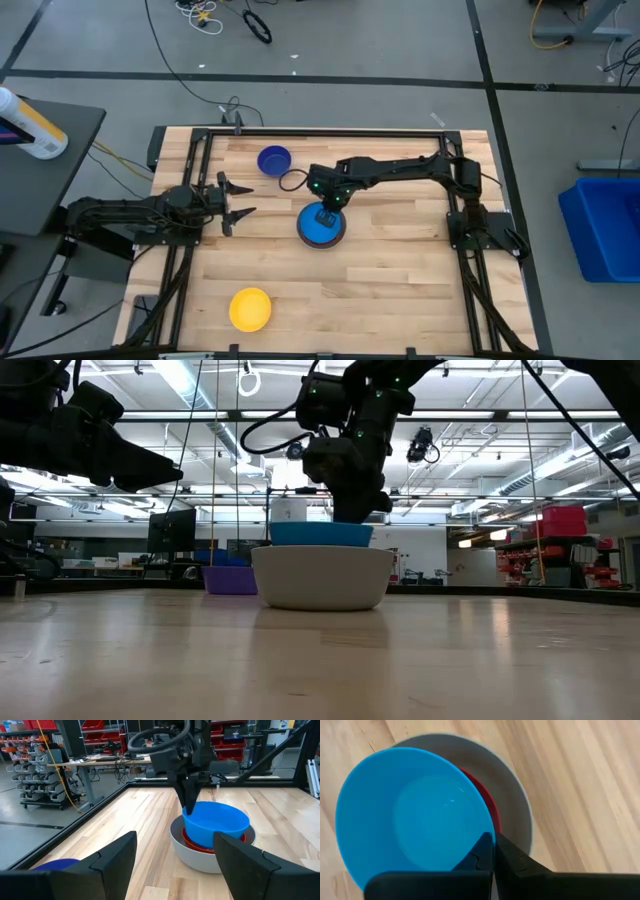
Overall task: Nest bowls inside each other
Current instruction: Stack the blue bowl on the red bowl
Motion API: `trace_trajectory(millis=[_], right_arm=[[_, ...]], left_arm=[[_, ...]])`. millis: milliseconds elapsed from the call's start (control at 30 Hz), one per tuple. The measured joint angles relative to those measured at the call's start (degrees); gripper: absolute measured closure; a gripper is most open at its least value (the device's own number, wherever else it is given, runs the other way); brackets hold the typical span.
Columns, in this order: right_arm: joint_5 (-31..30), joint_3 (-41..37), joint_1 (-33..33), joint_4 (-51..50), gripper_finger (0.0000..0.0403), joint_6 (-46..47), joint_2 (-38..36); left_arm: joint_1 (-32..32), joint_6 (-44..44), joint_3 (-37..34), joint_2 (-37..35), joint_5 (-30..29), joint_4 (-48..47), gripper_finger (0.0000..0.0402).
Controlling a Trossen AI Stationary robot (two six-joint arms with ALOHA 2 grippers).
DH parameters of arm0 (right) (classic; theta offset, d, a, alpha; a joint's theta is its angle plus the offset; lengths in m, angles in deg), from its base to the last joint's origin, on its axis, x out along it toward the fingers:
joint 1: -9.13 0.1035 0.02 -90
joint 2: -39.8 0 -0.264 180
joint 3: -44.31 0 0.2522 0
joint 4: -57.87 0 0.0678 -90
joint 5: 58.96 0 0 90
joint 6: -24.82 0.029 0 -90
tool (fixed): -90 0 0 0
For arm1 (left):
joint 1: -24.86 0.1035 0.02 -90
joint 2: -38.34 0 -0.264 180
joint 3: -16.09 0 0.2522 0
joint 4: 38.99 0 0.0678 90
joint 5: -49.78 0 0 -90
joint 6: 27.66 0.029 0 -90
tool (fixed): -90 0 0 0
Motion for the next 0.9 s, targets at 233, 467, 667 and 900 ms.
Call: trace_trajectory(millis=[233, 467, 667, 900], right_arm=[[0.00, 0.00, 0.23, -0.51, 0.0402, 0.00, 0.04], [1.11, -0.02, 0.38, 0.27, 0.0402, 0.00, 0.38], [1.42, -1.60, 1.15, 2.44, 0.0401, 0.01, 1.00], [1.44, -1.97, 1.29, 2.72, 0.0326, 0.00, 1.00]], left_arm=[[0.00, 0.00, 0.00, 0.00, 0.00, -0.04, 0.0134], [0.00, -0.15, 0.00, 0.00, 0.00, -0.09, 0.0134], [0.00, -0.13, 0.00, 0.00, 0.12, -0.09, 0.0134], [0.00, -0.15, 0.00, 0.00, 0.20, -0.11, 0.0134]])
